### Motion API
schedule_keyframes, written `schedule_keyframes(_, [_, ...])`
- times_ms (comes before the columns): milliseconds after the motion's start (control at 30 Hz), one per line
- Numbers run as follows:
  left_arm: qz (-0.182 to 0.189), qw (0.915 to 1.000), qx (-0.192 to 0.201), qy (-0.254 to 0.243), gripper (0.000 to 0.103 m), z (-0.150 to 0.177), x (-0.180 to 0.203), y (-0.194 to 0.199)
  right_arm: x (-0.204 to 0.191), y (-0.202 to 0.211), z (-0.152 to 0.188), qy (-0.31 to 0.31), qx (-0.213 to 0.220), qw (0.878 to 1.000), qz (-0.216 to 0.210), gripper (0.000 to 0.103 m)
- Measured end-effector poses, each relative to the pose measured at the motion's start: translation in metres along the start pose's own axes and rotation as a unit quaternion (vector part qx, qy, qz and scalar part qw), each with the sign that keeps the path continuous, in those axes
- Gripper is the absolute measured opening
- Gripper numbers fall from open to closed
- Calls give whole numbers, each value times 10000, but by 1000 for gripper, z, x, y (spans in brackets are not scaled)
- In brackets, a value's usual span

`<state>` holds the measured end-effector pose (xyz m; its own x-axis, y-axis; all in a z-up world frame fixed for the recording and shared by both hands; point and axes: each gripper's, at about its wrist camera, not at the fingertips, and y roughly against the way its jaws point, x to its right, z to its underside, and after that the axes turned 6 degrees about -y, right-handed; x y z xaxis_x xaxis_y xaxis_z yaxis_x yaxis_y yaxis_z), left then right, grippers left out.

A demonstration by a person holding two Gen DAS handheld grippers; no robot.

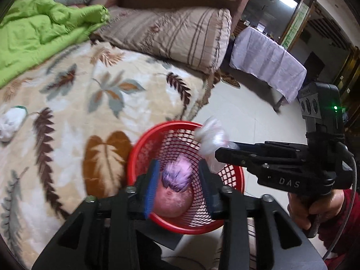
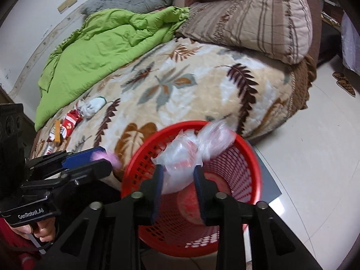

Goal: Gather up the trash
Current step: 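Carry both items to the red basket and open both grippers over it, then grasp the white bottle with left gripper while right gripper grasps the white sock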

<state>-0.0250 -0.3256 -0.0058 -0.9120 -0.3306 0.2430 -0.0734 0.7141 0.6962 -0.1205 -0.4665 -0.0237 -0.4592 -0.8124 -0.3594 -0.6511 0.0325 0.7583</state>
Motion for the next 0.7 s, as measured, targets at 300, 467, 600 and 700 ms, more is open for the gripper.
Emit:
schedule_keyframes(300, [-244,9994,123,214,59,2,-17,12,2,6,-8,-176,192,9996,-118,38])
schedule_keyframes(467, [-748,9956,362,436,61,12,-42,42,-28,-2,-15,-64,192,9989,-432,39])
schedule_keyframes(600, [-1069,9898,544,765,63,25,-72,70,-66,-17,-19,174,84,9973,-708,39])
schedule_keyframes(700, [-1331,9837,613,1040,63,36,-95,88,-94,-31,-21,347,-12,9953,-904,43])
